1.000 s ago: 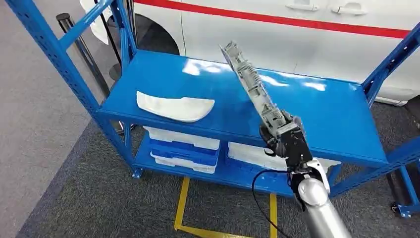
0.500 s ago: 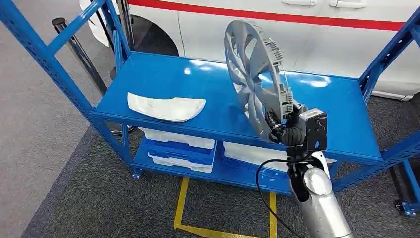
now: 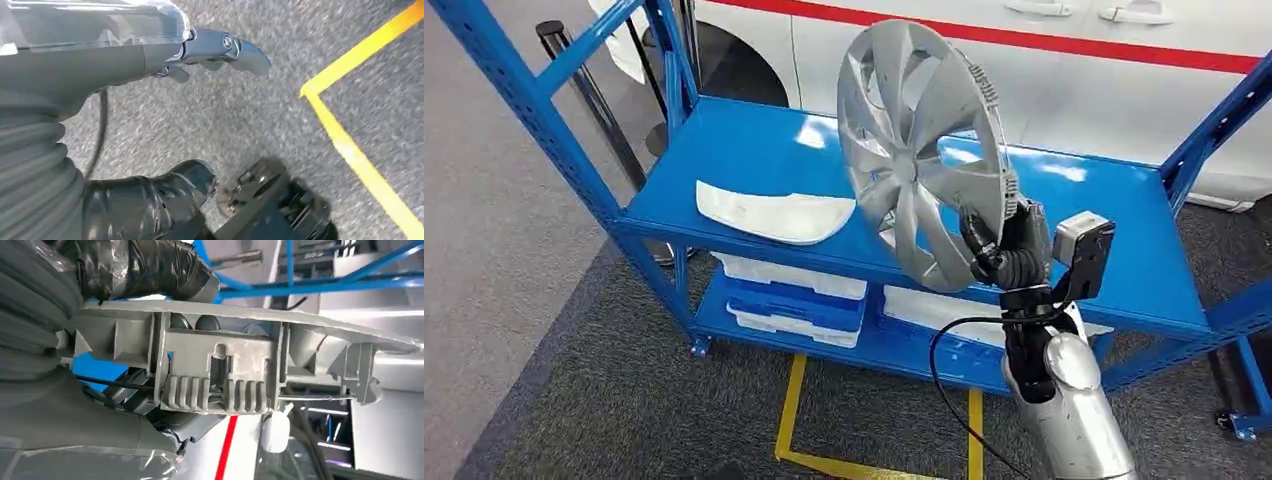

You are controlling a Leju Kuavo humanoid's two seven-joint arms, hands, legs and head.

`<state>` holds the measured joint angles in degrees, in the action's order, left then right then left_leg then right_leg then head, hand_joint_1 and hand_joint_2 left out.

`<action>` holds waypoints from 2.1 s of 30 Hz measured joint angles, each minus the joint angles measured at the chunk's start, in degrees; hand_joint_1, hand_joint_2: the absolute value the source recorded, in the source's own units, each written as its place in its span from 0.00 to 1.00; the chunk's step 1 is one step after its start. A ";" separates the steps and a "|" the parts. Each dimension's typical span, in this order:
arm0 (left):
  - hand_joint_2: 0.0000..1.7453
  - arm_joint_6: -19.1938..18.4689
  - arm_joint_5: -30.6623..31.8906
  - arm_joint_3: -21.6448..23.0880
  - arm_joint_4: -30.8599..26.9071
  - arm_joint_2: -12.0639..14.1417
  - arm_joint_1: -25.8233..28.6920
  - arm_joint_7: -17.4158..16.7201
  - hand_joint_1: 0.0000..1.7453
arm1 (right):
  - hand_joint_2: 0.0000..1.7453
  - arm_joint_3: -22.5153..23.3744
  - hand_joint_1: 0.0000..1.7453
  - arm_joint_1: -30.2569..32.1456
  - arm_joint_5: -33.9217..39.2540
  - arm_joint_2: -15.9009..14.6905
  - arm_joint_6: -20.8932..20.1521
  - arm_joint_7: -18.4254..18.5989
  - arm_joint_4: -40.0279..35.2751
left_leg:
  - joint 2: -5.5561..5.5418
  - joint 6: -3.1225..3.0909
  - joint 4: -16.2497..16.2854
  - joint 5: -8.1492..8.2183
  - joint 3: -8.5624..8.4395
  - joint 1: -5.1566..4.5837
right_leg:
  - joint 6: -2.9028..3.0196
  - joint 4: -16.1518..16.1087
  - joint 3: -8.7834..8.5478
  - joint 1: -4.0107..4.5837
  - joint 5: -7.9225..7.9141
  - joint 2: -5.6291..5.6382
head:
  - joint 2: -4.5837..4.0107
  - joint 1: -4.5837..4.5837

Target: Take the parts from the cabinet and place them on the table.

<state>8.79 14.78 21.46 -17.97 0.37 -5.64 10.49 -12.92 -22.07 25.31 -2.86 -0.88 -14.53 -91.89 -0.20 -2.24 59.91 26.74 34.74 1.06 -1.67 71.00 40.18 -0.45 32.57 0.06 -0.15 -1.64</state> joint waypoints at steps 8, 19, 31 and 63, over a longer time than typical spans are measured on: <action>1.00 0.07 0.48 -0.17 -0.42 0.07 -0.11 -1.81 0.00 | 1.00 0.57 1.00 -0.76 4.39 0.00 -1.81 -0.28 -1.86 | -0.33 0.87 0.10 0.46 -0.18 -0.27 | 0.24 -10.76 -4.11 -0.22 -6.90 -0.01 | 0.00 0.02; 1.00 1.18 1.29 -0.42 -0.42 0.24 0.30 -2.60 0.00 | 1.00 1.81 1.00 -1.41 10.99 -0.13 -4.00 2.27 -2.71 | -0.13 2.28 14.31 6.77 5.50 0.03 | 2.57 -11.57 -4.22 0.25 -7.61 -0.26 | 0.00 0.13; 1.00 2.36 2.36 -0.42 -0.44 0.22 -0.71 -3.74 0.00 | 1.00 2.67 1.00 -5.39 11.73 -1.03 -3.74 3.15 -3.17 | 0.19 -0.60 0.50 -0.80 0.91 -0.35 | -0.31 1.99 1.24 -0.16 1.47 -0.04 | 0.00 0.02; 1.00 3.01 2.51 -1.01 -0.46 0.07 -0.99 -3.82 0.00 | 1.00 2.49 1.00 -7.11 10.29 -2.05 -5.99 2.97 1.23 | -0.45 1.17 0.52 3.39 -3.71 -0.92 | 1.59 -10.20 -0.02 0.42 -11.29 0.97 | 0.00 0.13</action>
<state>11.80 17.29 20.46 -18.43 0.44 -6.64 6.67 -10.43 -29.18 35.60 -4.92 -6.86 -11.56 -90.66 -0.65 -1.07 60.43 30.13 31.02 0.13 -0.08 60.80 40.16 -0.02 21.28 1.02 -0.15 -1.51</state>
